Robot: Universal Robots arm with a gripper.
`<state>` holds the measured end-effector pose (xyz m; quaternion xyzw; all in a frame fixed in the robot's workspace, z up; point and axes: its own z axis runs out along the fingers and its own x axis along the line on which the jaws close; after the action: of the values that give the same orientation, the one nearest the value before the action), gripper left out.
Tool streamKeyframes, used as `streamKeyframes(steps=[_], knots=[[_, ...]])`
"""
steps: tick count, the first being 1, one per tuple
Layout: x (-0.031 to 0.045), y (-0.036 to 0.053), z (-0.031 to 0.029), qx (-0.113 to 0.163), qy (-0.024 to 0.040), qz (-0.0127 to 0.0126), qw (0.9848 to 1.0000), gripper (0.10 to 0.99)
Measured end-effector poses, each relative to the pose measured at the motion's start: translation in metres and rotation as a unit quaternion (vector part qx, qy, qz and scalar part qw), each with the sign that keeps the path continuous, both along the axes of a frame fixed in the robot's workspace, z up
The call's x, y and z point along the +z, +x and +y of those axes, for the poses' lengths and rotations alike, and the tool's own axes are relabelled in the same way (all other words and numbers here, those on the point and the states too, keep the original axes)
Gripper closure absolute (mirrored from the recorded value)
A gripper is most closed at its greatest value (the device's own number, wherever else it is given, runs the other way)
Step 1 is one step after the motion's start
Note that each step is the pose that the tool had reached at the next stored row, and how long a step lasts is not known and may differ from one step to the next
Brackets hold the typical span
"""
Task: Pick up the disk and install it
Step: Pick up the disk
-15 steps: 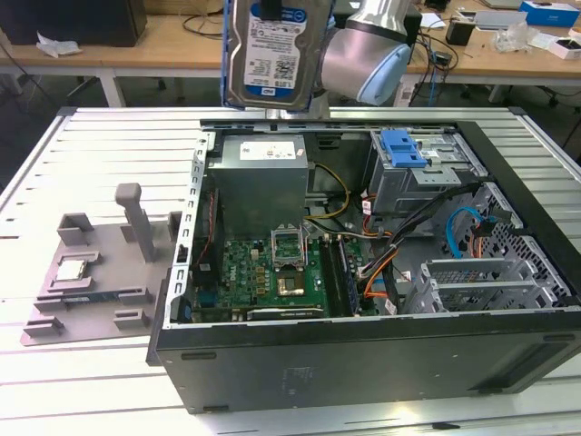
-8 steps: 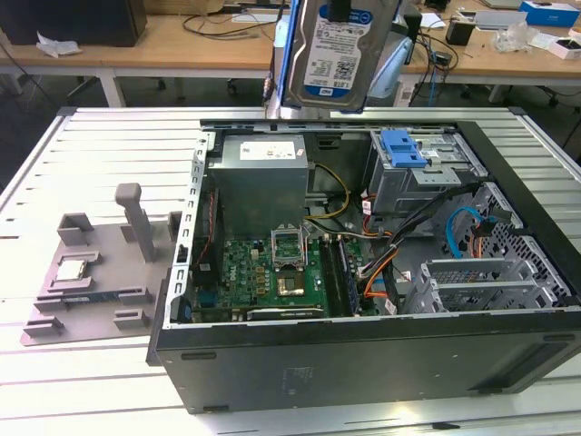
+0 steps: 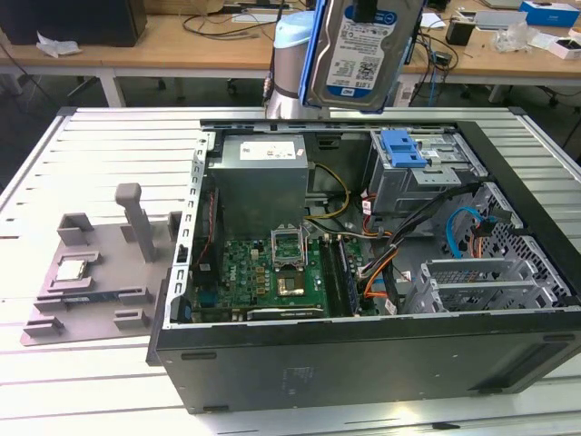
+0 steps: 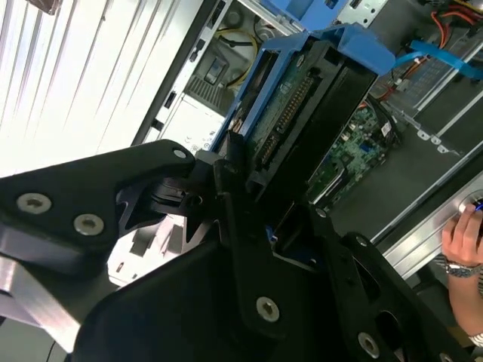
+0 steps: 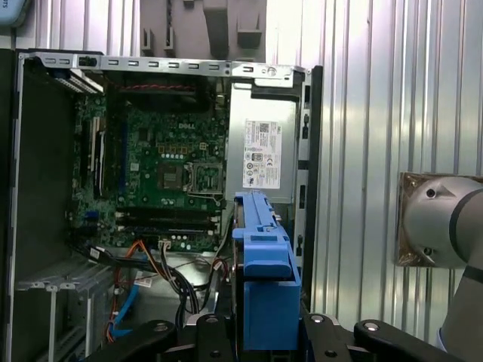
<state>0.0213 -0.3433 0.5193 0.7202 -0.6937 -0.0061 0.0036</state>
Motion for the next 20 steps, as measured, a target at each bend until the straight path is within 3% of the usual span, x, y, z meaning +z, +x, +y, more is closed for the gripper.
streamKeyframes(steps=[6,11,16,20], knots=[[0.0001,0.0008,-0.0023,0.000,-0.0001,0.0000,1.0000,0.722],[0.0000,0.0008,-0.0157,0.000,-0.0001,0.0000,1.0000,0.722],[0.0000,0.0008,-0.0345,0.000,0.0000,0.0000,1.0000,0.722],[-0.0001,0.0008,-0.0442,0.000,0.0000,0.0000,1.0000,0.722]])
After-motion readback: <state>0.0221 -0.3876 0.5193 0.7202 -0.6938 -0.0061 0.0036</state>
